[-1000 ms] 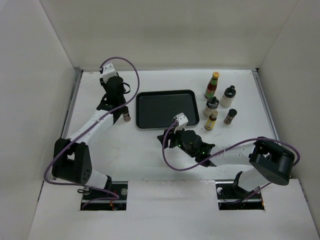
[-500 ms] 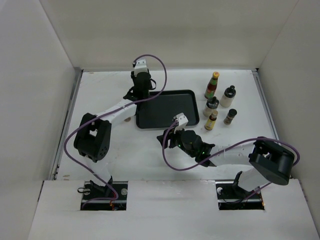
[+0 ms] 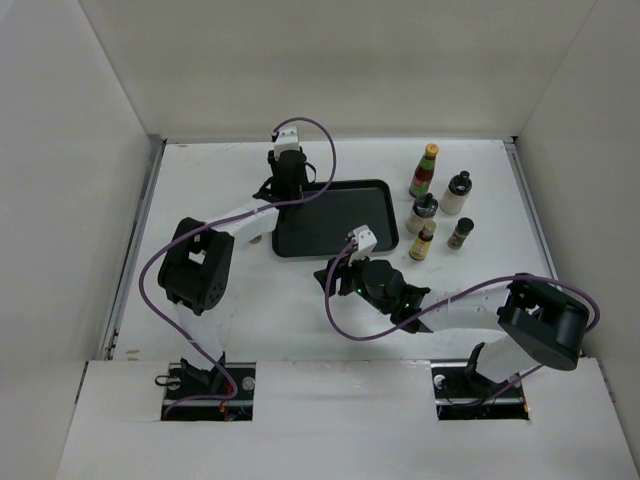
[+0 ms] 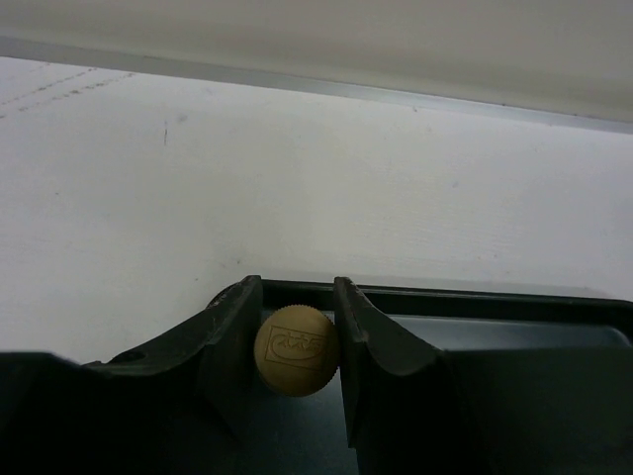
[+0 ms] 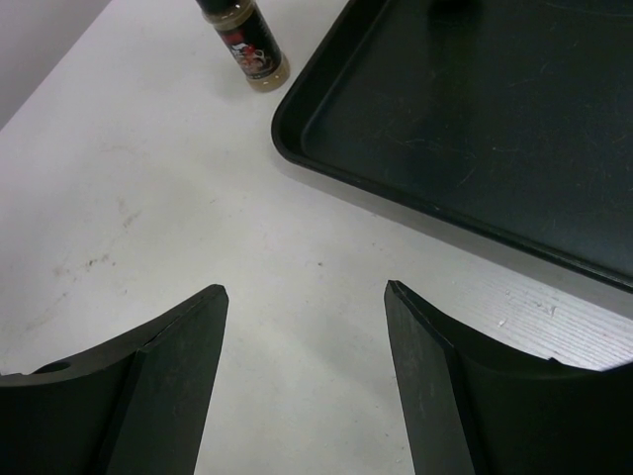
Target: Organize the condiment bottles
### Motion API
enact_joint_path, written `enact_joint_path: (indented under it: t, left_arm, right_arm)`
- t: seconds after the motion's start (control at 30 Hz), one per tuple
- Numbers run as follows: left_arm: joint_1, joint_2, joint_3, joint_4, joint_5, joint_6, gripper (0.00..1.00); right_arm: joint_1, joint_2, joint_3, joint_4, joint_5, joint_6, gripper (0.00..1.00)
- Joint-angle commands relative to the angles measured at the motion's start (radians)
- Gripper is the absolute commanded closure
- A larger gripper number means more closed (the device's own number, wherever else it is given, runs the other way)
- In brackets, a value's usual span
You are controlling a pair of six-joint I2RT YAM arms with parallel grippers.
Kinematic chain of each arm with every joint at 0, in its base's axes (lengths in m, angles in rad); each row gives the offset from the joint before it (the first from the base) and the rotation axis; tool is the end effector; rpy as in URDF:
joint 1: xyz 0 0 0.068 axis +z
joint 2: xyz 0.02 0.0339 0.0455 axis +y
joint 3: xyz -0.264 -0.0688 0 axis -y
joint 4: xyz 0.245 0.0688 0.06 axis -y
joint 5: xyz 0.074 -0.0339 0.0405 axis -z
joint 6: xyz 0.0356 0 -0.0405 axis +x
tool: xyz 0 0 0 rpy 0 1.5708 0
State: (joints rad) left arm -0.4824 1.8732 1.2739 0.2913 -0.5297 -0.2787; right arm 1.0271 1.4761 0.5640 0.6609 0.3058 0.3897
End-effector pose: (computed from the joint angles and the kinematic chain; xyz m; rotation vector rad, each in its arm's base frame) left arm 0.3933 -0.1857 0.2451 -0.1722 1.8275 -0.0356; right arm 0.1628 0.2486 0.1925 -0.3711 1.8336 0.7202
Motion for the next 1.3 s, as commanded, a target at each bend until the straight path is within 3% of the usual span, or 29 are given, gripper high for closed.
enact_joint_path:
  t: [0.0, 0.17, 0.23, 0.33, 0.47, 0.63, 0.77, 0.93, 1.07, 1.27]
  left_arm:
    - [0.008, 0.000, 0.044, 0.077, 0.022, -0.025, 0.78]
    - [0.009, 0.010, 0.028, 0.080, 0.022, -0.036, 0.73]
    - [0.011, 0.000, 0.019, 0.086, 0.017, -0.034, 0.62]
    - [0.005, -0.040, -0.002, 0.098, 0.011, -0.034, 0.36]
    - [-0.005, -0.135, -0.031, 0.101, 0.005, -0.027, 0.20]
    - [-0.005, -0.307, -0.148, 0.091, -0.022, -0.030, 0.18]
    - [0.020, -0.498, -0.336, 0.062, -0.093, -0.043, 0.19]
    - [0.043, -0.669, -0.499, -0.124, -0.099, -0.094, 0.23]
    - [0.054, -0.715, -0.600, -0.161, -0.105, -0.120, 0.22]
    - [0.074, -0.622, -0.620, -0.083, -0.081, -0.131, 0.24]
  right_arm:
    - [-0.015, 0.000, 0.027, 0.036, -0.008, 0.011, 0.28]
    - [-0.014, -0.010, 0.020, 0.046, -0.010, 0.012, 0.28]
    - [-0.015, -0.005, 0.025, 0.036, -0.013, 0.012, 0.27]
    - [-0.014, -0.020, 0.019, 0.046, -0.011, 0.011, 0.24]
    - [-0.015, -0.013, 0.022, 0.039, -0.013, 0.015, 0.21]
    - [-0.015, -0.022, 0.014, 0.049, -0.013, 0.017, 0.19]
    - [-0.017, -0.026, 0.014, 0.046, -0.013, 0.023, 0.18]
    - [-0.023, -0.010, 0.020, 0.040, -0.016, 0.031, 0.17]
    - [-0.025, -0.010, 0.017, 0.049, -0.024, 0.031, 0.15]
    - [-0.031, -0.008, 0.024, 0.045, -0.024, 0.028, 0.14]
